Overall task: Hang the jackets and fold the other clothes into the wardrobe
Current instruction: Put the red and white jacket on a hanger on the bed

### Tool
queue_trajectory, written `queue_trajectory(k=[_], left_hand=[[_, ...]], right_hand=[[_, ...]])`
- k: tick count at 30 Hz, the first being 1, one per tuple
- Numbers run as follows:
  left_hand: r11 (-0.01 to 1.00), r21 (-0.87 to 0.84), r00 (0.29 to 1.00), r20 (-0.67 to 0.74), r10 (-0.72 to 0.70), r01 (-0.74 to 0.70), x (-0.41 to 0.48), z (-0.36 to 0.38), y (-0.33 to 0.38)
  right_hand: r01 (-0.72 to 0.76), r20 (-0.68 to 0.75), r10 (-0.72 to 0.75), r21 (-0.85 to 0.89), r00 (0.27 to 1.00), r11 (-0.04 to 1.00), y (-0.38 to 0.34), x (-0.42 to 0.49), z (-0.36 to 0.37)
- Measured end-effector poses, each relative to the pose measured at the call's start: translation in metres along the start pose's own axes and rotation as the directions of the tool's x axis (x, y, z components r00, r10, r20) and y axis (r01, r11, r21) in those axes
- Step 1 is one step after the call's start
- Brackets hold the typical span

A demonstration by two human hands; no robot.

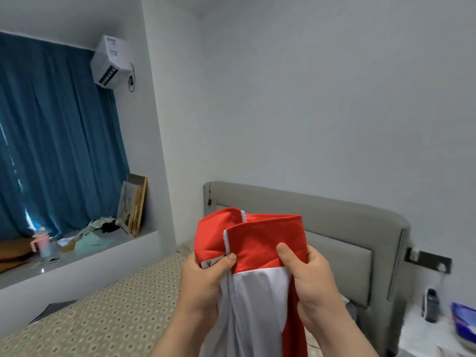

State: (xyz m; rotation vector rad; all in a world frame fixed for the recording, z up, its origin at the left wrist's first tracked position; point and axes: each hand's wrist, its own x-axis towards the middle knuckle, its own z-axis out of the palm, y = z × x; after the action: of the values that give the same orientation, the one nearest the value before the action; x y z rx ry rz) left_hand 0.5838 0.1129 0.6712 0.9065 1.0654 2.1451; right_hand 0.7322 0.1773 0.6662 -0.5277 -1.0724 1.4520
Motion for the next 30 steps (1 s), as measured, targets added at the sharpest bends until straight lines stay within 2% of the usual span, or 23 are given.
queue_trajectory(k=[6, 9, 16, 24, 30], left_hand=[[0.993, -0.071, 0.98, 0.183, -0.085, 0.099, -0.037, 0.095, -0.031], [0.979, -0.114, 0.953, 0.271, -0.133, 0.169, -0.053, 0.139, -0.047], [0.934, -0.154, 0.847, 0.487, -0.212, 0.322, -0.07, 0.229, -0.092], [0.844, -0.118, 0.65, 0.696, -0.306, 0.523, -0.075, 0.32, -0.164], [0.785, -0.01, 0.398, 0.866, -0.303, 0.619, -0.088, 0.368, -0.212]], right_hand=[[0.097, -0.097, -0.101, -0.049, 0.99, 0.994, -0.072, -0.031, -0.09], [0.15, -0.126, -0.171, -0.161, 0.977, 0.975, -0.101, -0.045, -0.133], [0.2, -0.321, -0.323, -0.361, 0.89, 0.911, -0.14, -0.059, -0.211], [0.105, -0.554, -0.41, -0.499, 0.724, 0.86, -0.164, -0.058, -0.285], [0.037, -0.718, -0.458, -0.518, 0.523, 0.854, -0.169, -0.074, -0.324]])
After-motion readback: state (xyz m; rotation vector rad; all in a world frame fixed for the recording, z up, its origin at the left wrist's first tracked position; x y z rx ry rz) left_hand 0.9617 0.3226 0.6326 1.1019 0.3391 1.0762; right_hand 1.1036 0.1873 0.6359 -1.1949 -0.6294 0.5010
